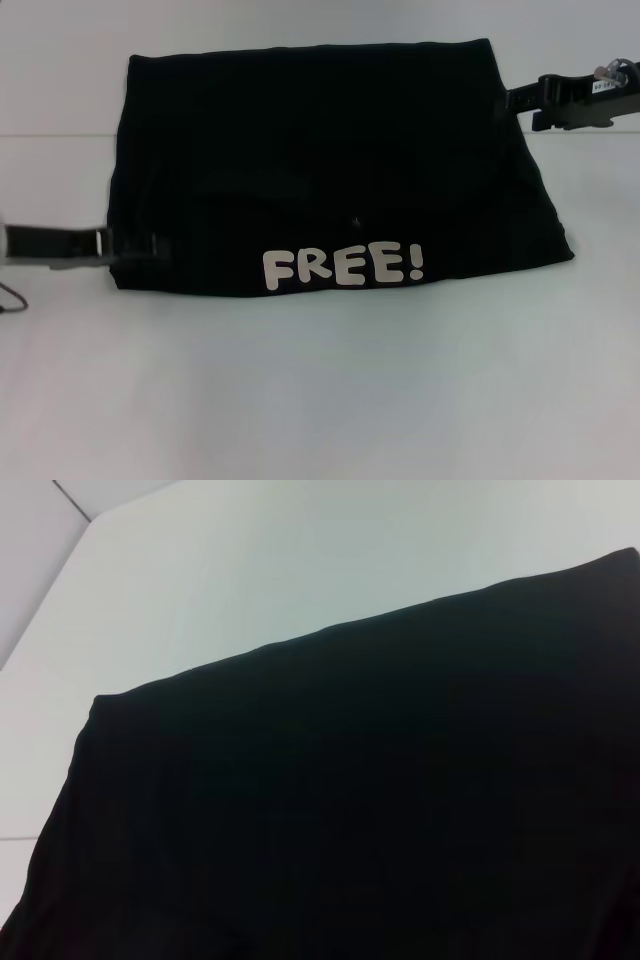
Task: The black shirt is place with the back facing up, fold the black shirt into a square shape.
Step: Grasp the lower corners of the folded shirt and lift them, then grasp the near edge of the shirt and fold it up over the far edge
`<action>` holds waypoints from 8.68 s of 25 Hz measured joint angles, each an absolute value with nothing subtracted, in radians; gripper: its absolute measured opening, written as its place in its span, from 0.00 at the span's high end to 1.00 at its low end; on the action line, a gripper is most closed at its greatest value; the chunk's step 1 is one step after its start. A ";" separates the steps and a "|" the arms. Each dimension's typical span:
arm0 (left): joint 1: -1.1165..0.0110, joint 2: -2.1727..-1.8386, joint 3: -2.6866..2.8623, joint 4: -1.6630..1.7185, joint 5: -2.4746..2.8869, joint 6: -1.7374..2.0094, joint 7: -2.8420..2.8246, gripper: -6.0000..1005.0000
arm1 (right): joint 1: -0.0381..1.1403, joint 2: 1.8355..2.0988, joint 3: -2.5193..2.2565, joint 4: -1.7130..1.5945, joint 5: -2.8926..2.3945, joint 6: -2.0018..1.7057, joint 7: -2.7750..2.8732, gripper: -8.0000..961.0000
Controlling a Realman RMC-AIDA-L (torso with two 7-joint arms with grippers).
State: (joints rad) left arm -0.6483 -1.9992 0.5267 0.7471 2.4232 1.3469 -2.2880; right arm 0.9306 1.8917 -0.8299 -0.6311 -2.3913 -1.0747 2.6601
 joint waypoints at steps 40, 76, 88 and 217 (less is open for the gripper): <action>-0.626 -2.057 0.564 0.704 2.435 1.125 -2.257 0.66 | 0.911 1.890 -0.828 -0.627 -2.391 -1.084 2.652 0.29; -0.710 -2.022 0.558 0.686 2.456 1.167 -2.354 0.96 | 0.792 1.972 -0.830 -0.607 -2.531 -1.033 2.522 0.29; -0.720 -2.022 0.560 0.684 2.454 1.167 -2.355 0.96 | 0.801 1.987 -0.838 -0.599 -2.531 -0.997 2.514 0.34; -0.862 -2.090 0.631 0.590 2.501 0.647 -2.652 0.96 | 0.921 2.023 -0.892 -0.415 -2.416 -0.390 2.525 0.93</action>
State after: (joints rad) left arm -0.8616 -2.0896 0.6311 0.5903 2.5009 0.6471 -2.6522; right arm 0.9215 2.0227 -0.8918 -0.4155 -2.4157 -0.3900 2.5246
